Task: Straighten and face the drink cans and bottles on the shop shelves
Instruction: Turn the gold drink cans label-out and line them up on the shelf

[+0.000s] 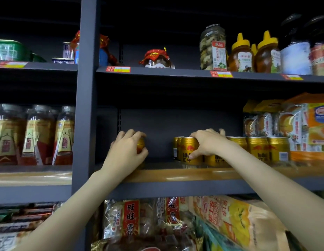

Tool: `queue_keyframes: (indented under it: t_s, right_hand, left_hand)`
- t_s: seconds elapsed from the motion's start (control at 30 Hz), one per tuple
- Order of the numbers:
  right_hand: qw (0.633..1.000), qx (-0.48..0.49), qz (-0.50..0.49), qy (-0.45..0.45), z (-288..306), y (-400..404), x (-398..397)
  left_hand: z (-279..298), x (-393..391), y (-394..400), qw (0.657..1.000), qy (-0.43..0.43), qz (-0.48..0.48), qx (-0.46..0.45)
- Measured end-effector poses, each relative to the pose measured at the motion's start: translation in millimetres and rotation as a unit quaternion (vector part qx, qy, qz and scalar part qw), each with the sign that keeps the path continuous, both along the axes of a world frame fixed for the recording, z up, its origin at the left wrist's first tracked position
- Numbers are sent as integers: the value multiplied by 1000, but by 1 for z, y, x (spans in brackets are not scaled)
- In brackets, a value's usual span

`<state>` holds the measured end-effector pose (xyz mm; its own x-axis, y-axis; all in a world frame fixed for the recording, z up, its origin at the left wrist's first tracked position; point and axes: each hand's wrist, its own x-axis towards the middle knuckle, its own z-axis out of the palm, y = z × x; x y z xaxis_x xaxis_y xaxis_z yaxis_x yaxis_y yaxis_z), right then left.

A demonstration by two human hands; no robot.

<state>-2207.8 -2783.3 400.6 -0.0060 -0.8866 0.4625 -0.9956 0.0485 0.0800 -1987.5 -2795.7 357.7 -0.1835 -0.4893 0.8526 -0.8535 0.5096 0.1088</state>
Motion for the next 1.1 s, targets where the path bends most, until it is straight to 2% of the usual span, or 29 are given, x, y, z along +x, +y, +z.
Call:
queue_keyframes:
  t_s: [0.1,0.2,0.3,0.53,0.67,0.87,1.1]
  right_hand:
    - [999,9,29,-10,6,-1,-4]
    - [988,-11,143,-63,19,-3,1]
    - [962,19,255,-91,30,-17,18]
    - [902,184,362,-144,38,-73,69]
    - [865,222,420,-164,34,-90,93]
    - [874,155,432,-160,25,-92,106]
    - [920,115,349,-138,38,-84,71]
  left_hand:
    - [2,9,1,997,31,-45,57]
    - [3,17,3,993,42,-75,85]
    - [4,20,6,991,54,-82,91]
    - [-3,26,5,989,134,-3,66]
    - [-1,25,5,989,116,33,88]
    - [-2,24,5,988,104,41,104]
    - [-3,26,2,990,102,21,97]
